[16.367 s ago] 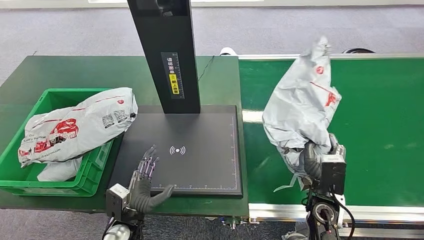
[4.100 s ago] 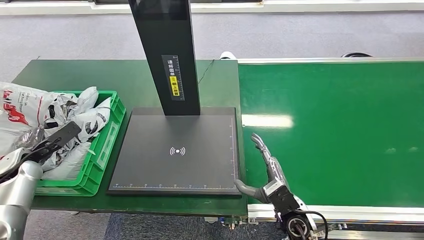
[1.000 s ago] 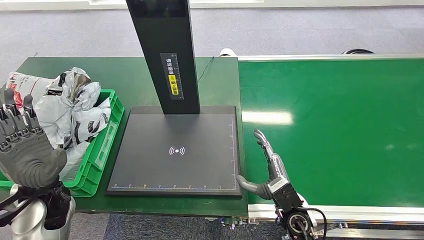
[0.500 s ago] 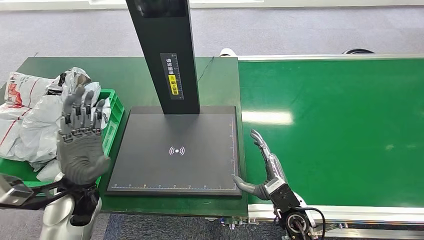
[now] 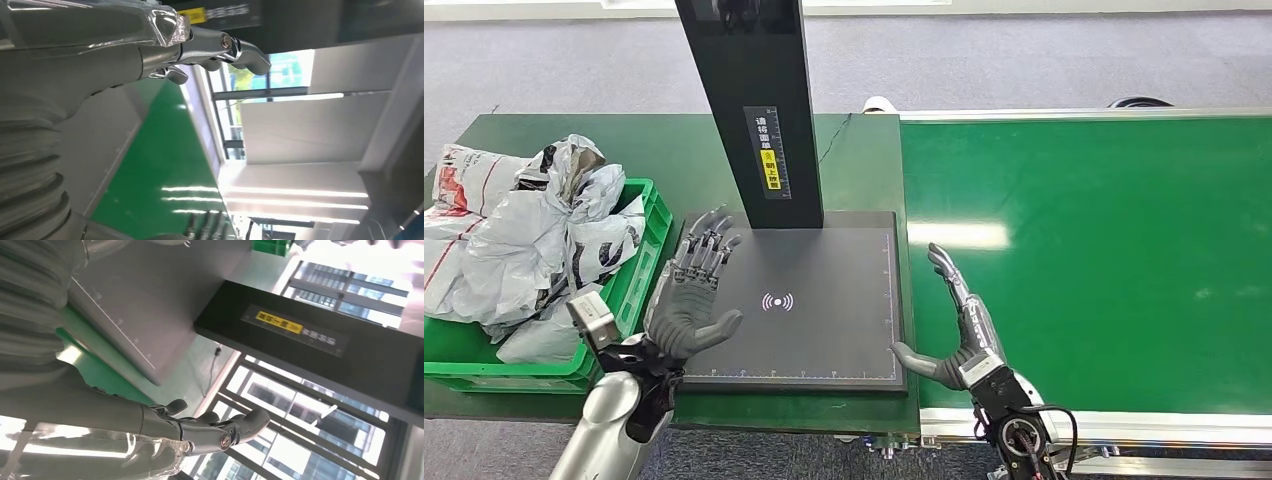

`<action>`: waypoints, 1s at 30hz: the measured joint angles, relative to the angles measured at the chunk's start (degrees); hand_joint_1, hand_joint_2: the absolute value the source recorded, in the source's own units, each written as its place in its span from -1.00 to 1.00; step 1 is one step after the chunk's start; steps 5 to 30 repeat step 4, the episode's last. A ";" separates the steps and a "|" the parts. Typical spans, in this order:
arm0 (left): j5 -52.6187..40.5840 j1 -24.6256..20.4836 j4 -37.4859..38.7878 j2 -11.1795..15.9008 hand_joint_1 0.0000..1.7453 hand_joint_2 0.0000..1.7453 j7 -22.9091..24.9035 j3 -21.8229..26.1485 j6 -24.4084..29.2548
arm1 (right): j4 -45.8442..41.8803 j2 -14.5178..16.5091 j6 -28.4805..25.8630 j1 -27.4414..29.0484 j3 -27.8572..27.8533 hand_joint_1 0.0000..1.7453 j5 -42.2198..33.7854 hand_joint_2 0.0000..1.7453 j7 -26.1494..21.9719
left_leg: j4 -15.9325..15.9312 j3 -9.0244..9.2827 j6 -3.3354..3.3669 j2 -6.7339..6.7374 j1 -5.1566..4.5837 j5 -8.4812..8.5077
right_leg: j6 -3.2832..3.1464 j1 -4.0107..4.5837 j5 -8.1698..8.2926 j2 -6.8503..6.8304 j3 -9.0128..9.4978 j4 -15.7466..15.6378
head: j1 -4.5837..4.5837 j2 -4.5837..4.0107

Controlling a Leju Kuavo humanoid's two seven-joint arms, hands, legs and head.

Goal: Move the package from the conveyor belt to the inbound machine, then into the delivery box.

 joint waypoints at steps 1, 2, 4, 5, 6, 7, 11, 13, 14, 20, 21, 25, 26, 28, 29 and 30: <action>0.10 -0.16 1.18 -0.22 -1.00 1.00 0.05 -0.21 0.16 | -0.35 0.02 0.00 -0.06 0.00 -1.00 -0.32 1.00 0.10 | 0.00 0.00 0.00 0.00 0.00 0.00 | 0.00 0.00 0.00 0.00 0.00 0.00 | 0.00 0.00; 0.11 -0.30 2.20 -0.41 -1.00 1.00 0.05 -0.42 0.33 | -0.68 0.03 0.01 -0.11 0.00 -1.00 -0.58 1.00 0.19 | 0.00 0.00 0.00 0.00 0.00 0.00 | 0.00 0.00 0.00 0.01 0.00 0.00 | 0.00 0.00; 0.10 -0.46 3.52 -0.64 -1.00 1.00 0.05 -0.71 0.58 | -1.15 0.05 0.01 -0.16 0.00 -1.00 -0.84 1.00 0.30 | 0.00 0.00 0.00 0.00 0.00 0.00 | 0.00 0.00 0.00 0.01 0.00 0.00 | 0.00 0.00; 0.10 -0.46 3.52 -0.64 -1.00 1.00 0.05 -0.71 0.58 | -1.15 0.05 0.01 -0.16 0.00 -1.00 -0.84 1.00 0.30 | 0.00 0.00 0.00 0.00 0.00 0.00 | 0.00 0.00 0.00 0.01 0.00 0.00 | 0.00 0.00; 0.10 -0.46 3.52 -0.64 -1.00 1.00 0.05 -0.71 0.58 | -1.15 0.05 0.01 -0.16 0.00 -1.00 -0.84 1.00 0.30 | 0.00 0.00 0.00 0.00 0.00 0.00 | 0.00 0.00 0.00 0.01 0.00 0.00 | 0.00 0.00; 0.10 -0.46 3.52 -0.64 -1.00 1.00 0.05 -0.71 0.58 | -1.15 0.05 0.01 -0.16 0.00 -1.00 -0.84 1.00 0.30 | 0.00 0.00 0.00 0.00 0.00 0.00 | 0.00 0.00 0.00 0.01 0.00 0.00 | 0.00 0.00; 0.10 -0.46 3.52 -0.64 -1.00 1.00 0.05 -0.71 0.58 | -1.15 0.05 0.01 -0.16 0.00 -1.00 -0.84 1.00 0.30 | 0.00 0.00 0.00 0.00 0.00 0.00 | 0.00 0.00 0.00 0.01 0.00 0.00 | 0.00 0.00; 0.10 -0.46 3.52 -0.64 -1.00 1.00 0.05 -0.71 0.58 | -1.15 0.05 0.01 -0.16 0.00 -1.00 -0.84 1.00 0.30 | 0.00 0.00 0.00 0.00 0.00 0.00 | 0.00 0.00 0.00 0.01 0.00 0.00 | 0.00 0.00; 0.10 -0.46 3.52 -0.64 -1.00 1.00 0.05 -0.71 0.58 | -1.15 0.05 0.01 -0.16 0.00 -1.00 -0.84 1.00 0.30 | 0.00 0.00 0.00 0.00 0.00 0.00 | 0.00 0.00 0.00 0.01 0.00 0.00 | 0.00 0.00; 0.10 -0.46 3.52 -0.64 -1.00 1.00 0.05 -0.71 0.58 | -1.15 0.05 0.01 -0.16 0.00 -1.00 -0.84 1.00 0.30 | 0.00 0.00 0.00 0.00 0.00 0.00 | 0.00 0.00 0.00 0.01 0.00 0.00 | 0.00 0.00; 0.10 -0.46 3.52 -0.64 -1.00 1.00 0.05 -0.71 0.58 | -1.15 0.05 0.01 -0.16 0.00 -1.00 -0.84 1.00 0.30 | 0.00 0.00 0.00 0.00 0.00 0.00 | 0.00 0.00 0.00 0.01 0.00 0.00 | 0.00 0.00; 0.10 -0.46 3.52 -0.64 -1.00 1.00 0.05 -0.71 0.58 | -1.15 0.05 0.01 -0.16 0.00 -1.00 -0.84 1.00 0.30 | 0.00 0.00 0.00 0.00 0.00 0.00 | 0.00 0.00 0.00 0.01 0.00 0.00 | 0.00 0.00; 0.10 -0.46 3.52 -0.64 -1.00 1.00 0.05 -0.71 0.58 | -1.15 0.05 0.01 -0.16 0.00 -1.00 -0.84 1.00 0.30 | 0.00 0.00 0.00 0.00 0.00 0.00 | 0.00 0.00 0.00 0.01 0.00 0.00 | 0.00 0.00; 0.10 -0.46 3.52 -0.64 -1.00 1.00 0.05 -0.71 0.58 | -1.15 0.05 0.01 -0.16 0.00 -1.00 -0.84 1.00 0.30 | 0.00 0.00 0.00 0.00 0.00 0.00 | 0.00 0.00 0.00 0.01 0.00 0.00 | 0.00 0.00; 0.10 -0.46 3.52 -0.64 -1.00 1.00 0.05 -0.71 0.58 | -1.15 0.05 0.01 -0.16 0.00 -1.00 -0.84 1.00 0.30 | 0.00 0.00 0.00 0.00 0.00 0.00 | 0.00 0.00 0.00 0.01 0.00 0.00 | 0.00 0.00; 0.10 -0.46 3.52 -0.64 -1.00 1.00 0.05 -0.71 0.58 | -1.15 0.05 0.01 -0.16 0.00 -1.00 -0.84 1.00 0.30 | 0.00 0.00 0.00 0.00 0.00 0.00 | 0.00 0.00 0.00 0.01 0.00 0.00 | 0.00 0.00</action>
